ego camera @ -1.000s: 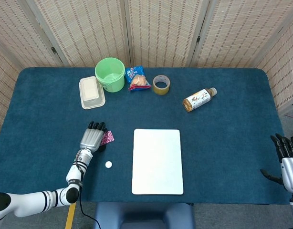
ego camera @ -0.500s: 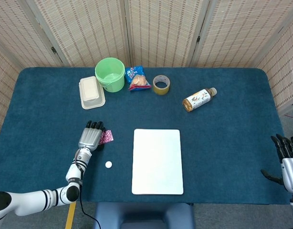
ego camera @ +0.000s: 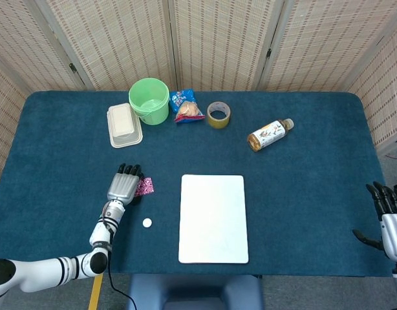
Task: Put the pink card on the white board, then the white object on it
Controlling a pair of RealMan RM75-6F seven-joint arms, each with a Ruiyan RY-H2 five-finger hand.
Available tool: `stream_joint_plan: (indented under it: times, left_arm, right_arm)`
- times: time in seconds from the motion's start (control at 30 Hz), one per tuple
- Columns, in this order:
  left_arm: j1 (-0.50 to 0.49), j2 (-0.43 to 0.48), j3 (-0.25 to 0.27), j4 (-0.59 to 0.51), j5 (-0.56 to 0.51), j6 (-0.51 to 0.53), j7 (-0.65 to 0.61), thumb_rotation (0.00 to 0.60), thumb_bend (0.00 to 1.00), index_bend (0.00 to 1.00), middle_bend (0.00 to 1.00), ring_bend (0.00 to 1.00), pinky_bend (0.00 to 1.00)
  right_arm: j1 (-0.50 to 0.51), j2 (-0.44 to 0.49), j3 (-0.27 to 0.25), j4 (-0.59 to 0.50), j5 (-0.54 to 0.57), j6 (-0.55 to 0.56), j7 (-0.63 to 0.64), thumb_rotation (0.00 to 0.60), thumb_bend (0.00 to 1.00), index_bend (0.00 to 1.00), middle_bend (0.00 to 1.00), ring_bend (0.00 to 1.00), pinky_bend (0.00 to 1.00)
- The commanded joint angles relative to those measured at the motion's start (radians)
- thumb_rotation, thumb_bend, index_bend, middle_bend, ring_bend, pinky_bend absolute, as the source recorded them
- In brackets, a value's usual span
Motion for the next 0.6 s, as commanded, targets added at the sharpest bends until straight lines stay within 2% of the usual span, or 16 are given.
stream_joint_plan:
  times: [0.03,0.6]
  left_arm:
    - [0.003,0.002,0.004,-0.004,0.020,0.004,-0.010,0.600,0.34,0.34,0.11,0.12,0.00]
    - [0.001,0.046,0.002,-0.073,0.141,0.021,-0.051,0.600,0.34,0.36,0.12,0.13,0.00]
  right_arm:
    - [0.001,0.000,0.001,-0.001,0.000,-0.001,-0.001,0.600,0.15,0.06,0.08,0.06,0.03]
    - [0.001,0.002,0.002,-0.005,0.000,0.000,-0.002,0.600,0.15,0.06,0.08,0.06,0.03]
